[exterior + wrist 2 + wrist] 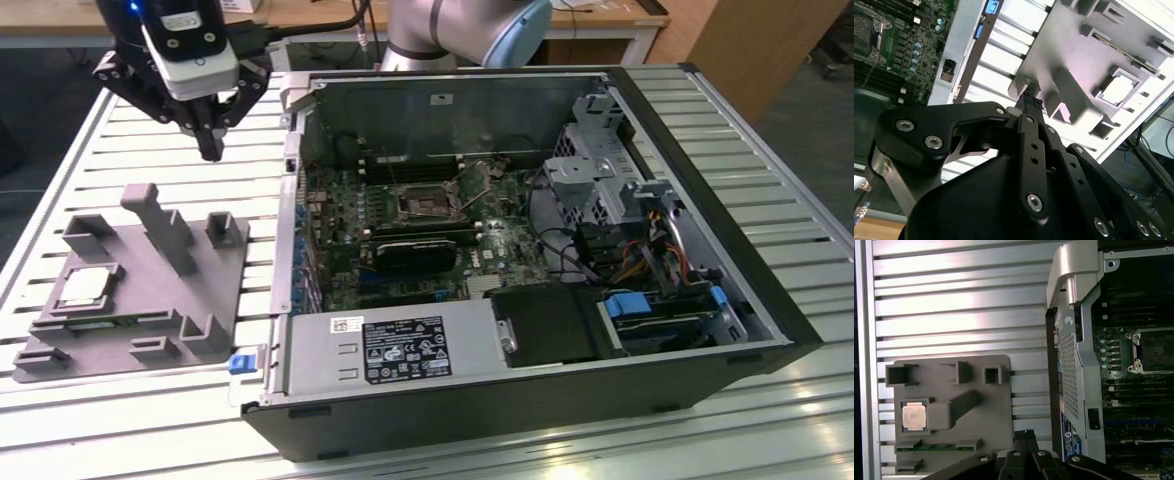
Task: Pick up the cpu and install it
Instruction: 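Reach for the cpu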
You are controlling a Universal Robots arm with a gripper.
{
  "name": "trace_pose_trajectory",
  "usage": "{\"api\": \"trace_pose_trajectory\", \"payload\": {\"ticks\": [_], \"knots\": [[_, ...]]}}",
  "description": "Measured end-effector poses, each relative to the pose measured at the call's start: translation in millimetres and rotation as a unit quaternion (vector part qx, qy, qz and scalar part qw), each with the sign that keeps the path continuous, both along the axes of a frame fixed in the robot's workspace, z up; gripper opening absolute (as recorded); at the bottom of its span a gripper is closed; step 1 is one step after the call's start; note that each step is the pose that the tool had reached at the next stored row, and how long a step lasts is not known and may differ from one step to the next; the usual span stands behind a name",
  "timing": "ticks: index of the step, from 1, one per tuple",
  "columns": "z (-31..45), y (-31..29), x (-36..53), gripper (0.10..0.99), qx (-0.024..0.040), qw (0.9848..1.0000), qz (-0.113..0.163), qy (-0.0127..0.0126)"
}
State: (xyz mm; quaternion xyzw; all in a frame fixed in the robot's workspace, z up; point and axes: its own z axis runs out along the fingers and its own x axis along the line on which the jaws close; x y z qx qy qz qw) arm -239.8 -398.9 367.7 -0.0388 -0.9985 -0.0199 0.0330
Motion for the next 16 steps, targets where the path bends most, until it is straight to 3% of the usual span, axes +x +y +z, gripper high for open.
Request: {"api": "trace_pose_trajectory", "payload": {"ticks": [16], "knots": [[-2.1,0.0,-10.0,0.106,0.0,1.0,0.0,0.0033]]}}
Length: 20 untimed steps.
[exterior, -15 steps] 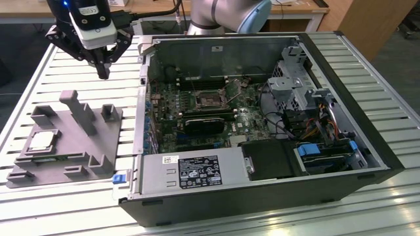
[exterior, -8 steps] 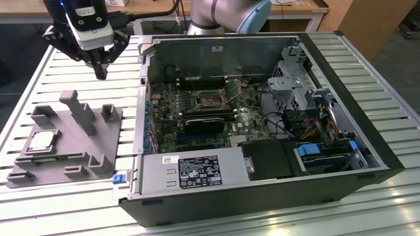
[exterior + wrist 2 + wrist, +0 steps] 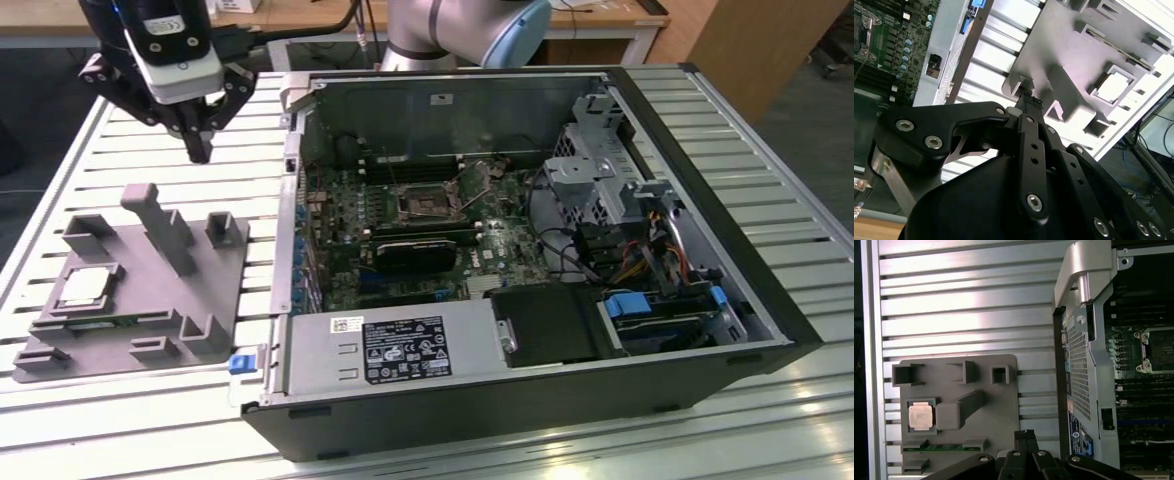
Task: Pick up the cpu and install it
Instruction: 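Reach for the cpu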
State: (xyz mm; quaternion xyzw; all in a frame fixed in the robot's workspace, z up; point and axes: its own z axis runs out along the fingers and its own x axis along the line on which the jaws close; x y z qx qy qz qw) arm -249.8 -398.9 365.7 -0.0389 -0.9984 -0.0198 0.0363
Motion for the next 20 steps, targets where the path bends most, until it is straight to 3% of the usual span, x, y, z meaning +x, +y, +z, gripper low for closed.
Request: {"api": "trace_pose_trajectory", "payload": {"ticks": [20], "knots": [[-2.3,0.0,-11.7,0.106,0.0,1.0,0.0,0.0042]]}}
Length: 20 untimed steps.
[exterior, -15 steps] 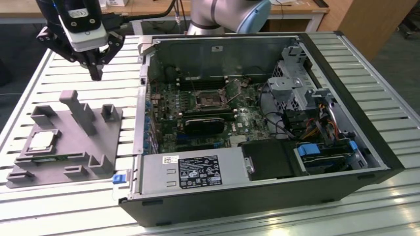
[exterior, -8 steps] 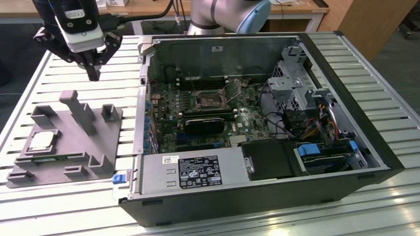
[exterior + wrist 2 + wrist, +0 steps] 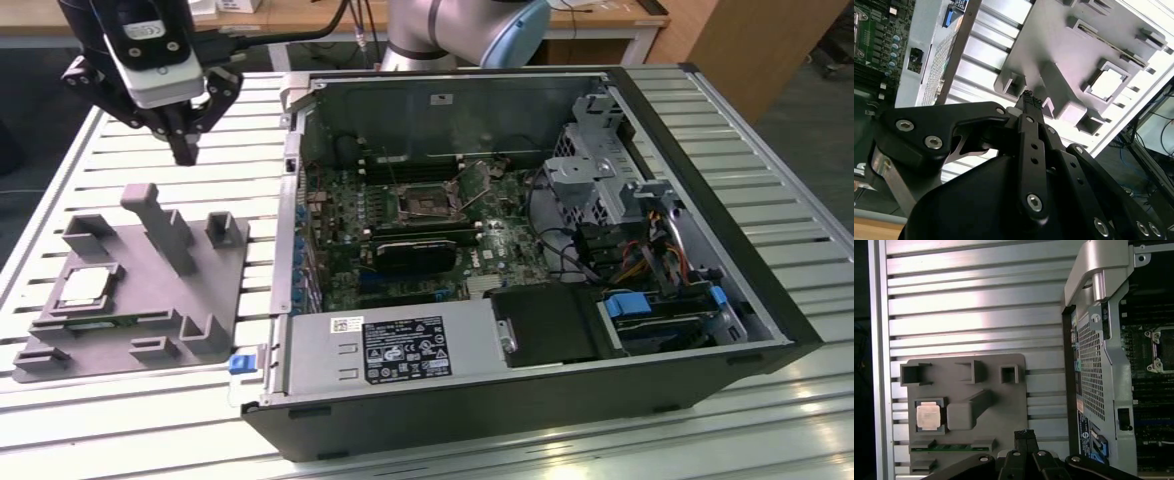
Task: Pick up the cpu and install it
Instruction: 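Reach for the cpu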
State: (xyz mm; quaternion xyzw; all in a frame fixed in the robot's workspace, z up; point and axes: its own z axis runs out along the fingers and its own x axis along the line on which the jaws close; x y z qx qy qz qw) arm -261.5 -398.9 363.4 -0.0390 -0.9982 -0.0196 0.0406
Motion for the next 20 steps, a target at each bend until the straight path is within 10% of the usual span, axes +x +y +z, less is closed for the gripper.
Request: {"api": "trace_pose_trajectory", "payload": {"ticks": [20], "knots": [[-2.3,0.0,-14.0,0.106,0.0,1.0,0.0,0.0024]]}}
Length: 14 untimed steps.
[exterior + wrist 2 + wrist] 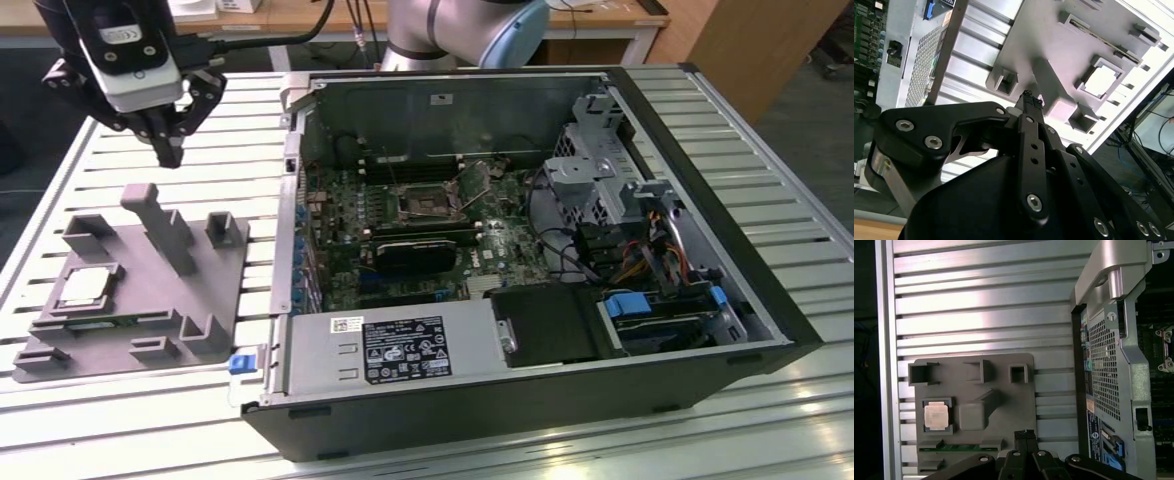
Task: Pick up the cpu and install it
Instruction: 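Reach for the cpu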
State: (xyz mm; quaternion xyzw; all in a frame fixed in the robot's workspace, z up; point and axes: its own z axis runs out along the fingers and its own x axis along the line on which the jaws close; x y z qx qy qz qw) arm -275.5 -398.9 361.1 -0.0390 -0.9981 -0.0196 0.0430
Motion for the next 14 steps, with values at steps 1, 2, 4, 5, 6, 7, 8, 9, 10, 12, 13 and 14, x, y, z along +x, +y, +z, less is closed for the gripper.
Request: {"api": "trace_pose_trajectory", "payload": {"ticks": [1,2,4,5,6,7,8,9,10,12,13,14], "knots": [[-0.2,0.0,-1.6,0.106,0.0,1.0,0.0,0.0001],[-0.6,-0.2,-3.9,0.106,0.0,1.0,0.0,0.0],[-1.1,-0.7,-10.0,0.106,0.0,1.0,0.0,0.0001],[-1.3,-0.9,-13.4,0.106,0.0,1.0,0.0,0.0001],[-1.4,-1.1,-17.2,0.106,0.0,1.0,0.0,0.0],[-1.6,-1.2,-20.7,0.106,0.0001,1.0,0.0,-0.0003],[-1.7,-1.3,-24.3,0.106,0.0004,1.0,0.0,-0.0011],[-1.7,-1.3,-27.3,0.106,0.0007,1.0,0.0,-0.002],[-1.8,-1.4,-29.9,0.106,0.0009,1.0,0.0,-0.0029],[-2.0,-1.4,-33.7,0.106,0.0009,1.0,0.0,-0.0033],[-2.1,-1.3,-35.0,0.106,0.0009,1.0,0.0,-0.0033],[-2.3,-1.4,-36.2,0.106,0.0009,1.0,0.0,-0.0033]]}}
